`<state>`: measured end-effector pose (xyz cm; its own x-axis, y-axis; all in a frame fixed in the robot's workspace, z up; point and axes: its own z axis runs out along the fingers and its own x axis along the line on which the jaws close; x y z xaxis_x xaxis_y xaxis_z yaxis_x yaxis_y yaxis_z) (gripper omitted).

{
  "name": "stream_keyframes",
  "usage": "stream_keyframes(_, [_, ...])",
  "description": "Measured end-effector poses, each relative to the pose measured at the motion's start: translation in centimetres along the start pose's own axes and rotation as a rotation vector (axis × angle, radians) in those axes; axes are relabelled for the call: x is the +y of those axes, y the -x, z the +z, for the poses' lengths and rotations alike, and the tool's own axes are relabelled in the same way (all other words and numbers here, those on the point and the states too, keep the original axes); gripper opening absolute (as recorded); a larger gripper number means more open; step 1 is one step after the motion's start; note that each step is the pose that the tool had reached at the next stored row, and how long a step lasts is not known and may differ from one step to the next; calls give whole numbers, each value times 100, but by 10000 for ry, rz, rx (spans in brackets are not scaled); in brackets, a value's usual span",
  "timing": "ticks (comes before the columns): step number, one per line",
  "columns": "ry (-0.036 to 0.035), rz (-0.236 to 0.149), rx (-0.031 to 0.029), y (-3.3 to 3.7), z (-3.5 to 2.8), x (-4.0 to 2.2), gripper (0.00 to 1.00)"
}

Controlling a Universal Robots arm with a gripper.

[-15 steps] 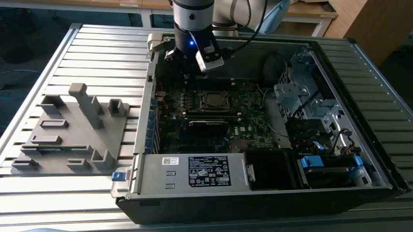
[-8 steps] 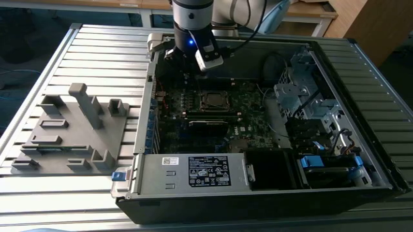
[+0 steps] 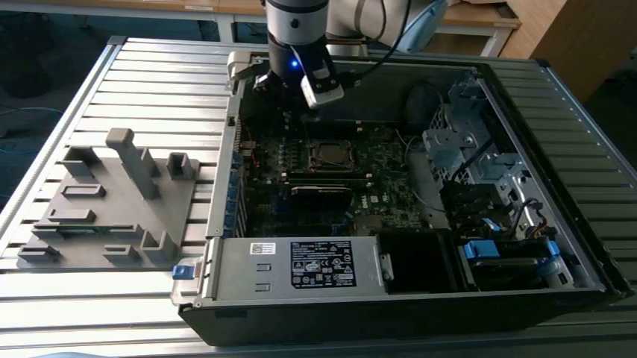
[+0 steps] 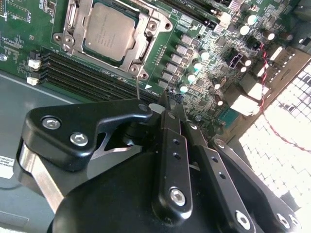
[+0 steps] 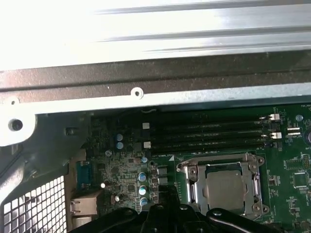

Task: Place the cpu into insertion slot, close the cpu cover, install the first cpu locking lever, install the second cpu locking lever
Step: 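Install the first cpu locking lever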

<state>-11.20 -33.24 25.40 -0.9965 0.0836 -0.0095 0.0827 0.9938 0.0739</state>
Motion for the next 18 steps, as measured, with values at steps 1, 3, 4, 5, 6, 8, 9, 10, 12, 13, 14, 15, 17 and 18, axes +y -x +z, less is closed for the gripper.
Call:
stream_keyframes(1, [1,0,0,-1,1,5,10])
stream_keyframes(3, [3,0,0,-4,1,15,10])
stream_keyframes(4, [3,0,1,-5,1,20,10])
stream_keyframes(5, [3,1,1,-7,2,24,10])
stream_keyframes(6, [5,1,0,-8,2,28,10])
stream_keyframes(8, [7,1,1,-11,2,35,10])
stream_keyframes(9, [8,0,1,-12,3,38,10])
stream_keyframes(10, [11,0,1,-13,3,41,10])
stream_keyframes(12, [16,0,1,-15,4,48,10])
stream_keyframes(13, [19,0,2,-17,4,52,10])
stream_keyframes(14, [23,1,2,-18,5,56,10])
stream_keyframes(15, [26,1,2,-20,5,59,10])
stream_keyframes(17, [32,0,3,-23,6,68,10])
stream_keyframes(18, [33,1,4,-24,6,71,10])
